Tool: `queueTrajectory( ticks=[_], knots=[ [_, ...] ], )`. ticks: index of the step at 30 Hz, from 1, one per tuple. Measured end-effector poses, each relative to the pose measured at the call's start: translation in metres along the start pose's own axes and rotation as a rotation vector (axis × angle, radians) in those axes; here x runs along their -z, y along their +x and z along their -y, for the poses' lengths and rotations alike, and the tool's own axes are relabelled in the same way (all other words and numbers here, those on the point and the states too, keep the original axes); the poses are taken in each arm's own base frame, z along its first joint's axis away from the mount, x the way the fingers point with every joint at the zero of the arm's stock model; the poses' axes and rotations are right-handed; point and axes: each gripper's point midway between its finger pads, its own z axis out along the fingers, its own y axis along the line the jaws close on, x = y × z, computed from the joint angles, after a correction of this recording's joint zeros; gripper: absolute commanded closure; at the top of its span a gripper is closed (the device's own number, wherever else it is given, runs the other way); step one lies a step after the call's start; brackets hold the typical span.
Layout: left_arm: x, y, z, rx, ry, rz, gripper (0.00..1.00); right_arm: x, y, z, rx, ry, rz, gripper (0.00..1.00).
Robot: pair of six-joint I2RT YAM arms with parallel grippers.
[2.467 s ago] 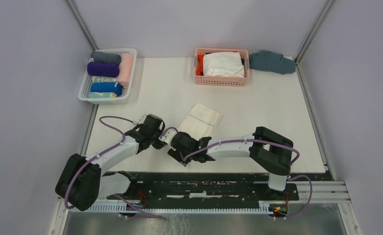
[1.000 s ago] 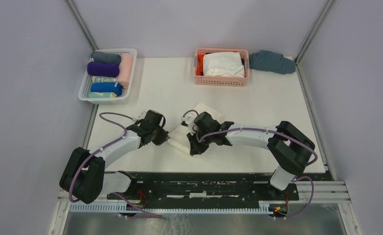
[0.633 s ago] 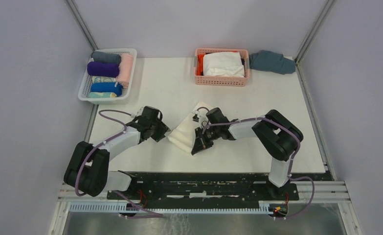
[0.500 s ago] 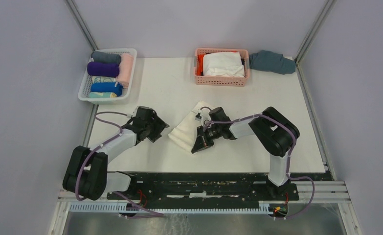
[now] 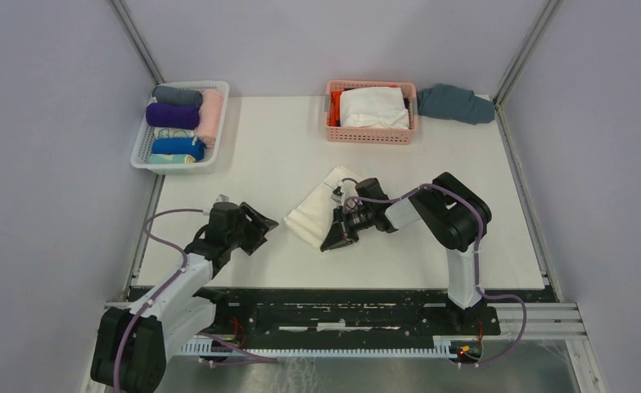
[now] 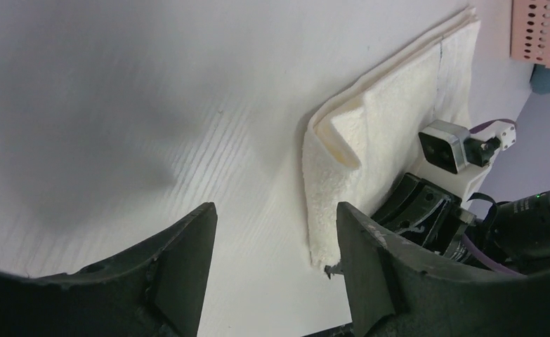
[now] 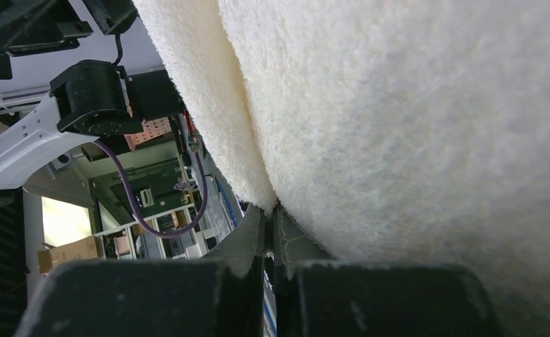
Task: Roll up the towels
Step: Fold the towel at the center of the board.
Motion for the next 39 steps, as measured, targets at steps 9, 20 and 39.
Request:
queueTrajectory(
  ticks=[9,20,39],
  knots=[
    [-0.018,0.029,-0.012,-0.003,-0.034,-0.141,0.44,0.000,0.000,0.000,-0.022,-0.007,-0.003,0.97],
    [-0.033,0.042,0.008,-0.049,0.010,-0.194,0.46,0.000,-0.001,-0.001,-0.027,-0.003,-0.006,0.89],
    [-0.053,0.044,0.025,-0.019,0.006,-0.195,0.49,0.032,-0.023,-0.035,0.338,0.347,0.056,0.47]
  ],
)
